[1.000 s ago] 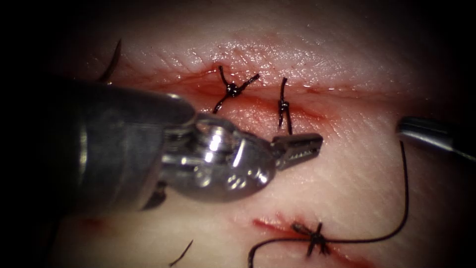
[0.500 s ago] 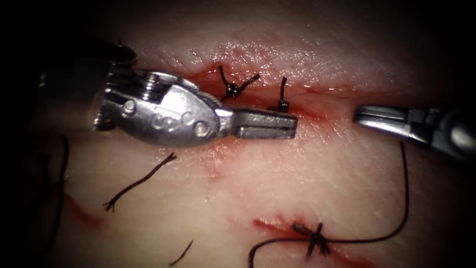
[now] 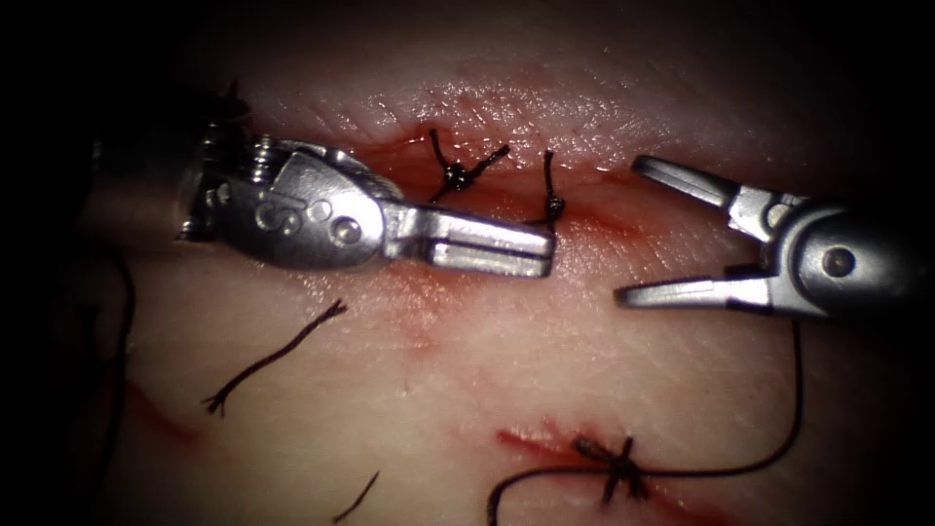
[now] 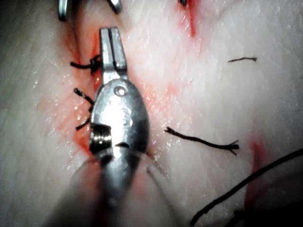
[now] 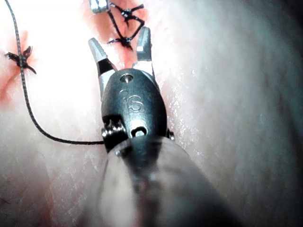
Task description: Wound Closure
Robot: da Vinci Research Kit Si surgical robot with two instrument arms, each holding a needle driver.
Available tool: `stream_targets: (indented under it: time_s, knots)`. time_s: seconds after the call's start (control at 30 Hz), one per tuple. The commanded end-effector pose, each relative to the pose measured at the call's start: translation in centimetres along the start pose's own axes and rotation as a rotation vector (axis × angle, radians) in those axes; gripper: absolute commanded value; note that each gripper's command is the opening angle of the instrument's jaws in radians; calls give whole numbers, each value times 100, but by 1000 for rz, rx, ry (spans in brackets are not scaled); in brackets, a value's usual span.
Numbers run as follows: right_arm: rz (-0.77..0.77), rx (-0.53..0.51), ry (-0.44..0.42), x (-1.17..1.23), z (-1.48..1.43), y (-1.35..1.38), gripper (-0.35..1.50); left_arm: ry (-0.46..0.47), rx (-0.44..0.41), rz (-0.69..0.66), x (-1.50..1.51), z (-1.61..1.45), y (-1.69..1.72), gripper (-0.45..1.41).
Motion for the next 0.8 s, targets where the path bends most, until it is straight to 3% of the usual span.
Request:
stream_targets:
  time_s: [0.03,0.37,0.8]
  knots:
    - [-10,-1,3,1,15,2,83,-1,-1,-5,-5,6,-3,-45]
    - [-76,-21,-22,1,58,-7,106,7,-6,-23,-3,10,-2,-45]
    - [-103,-37,-30,-6,103,-7,113,20,-16,-30,9,18,5,-45]
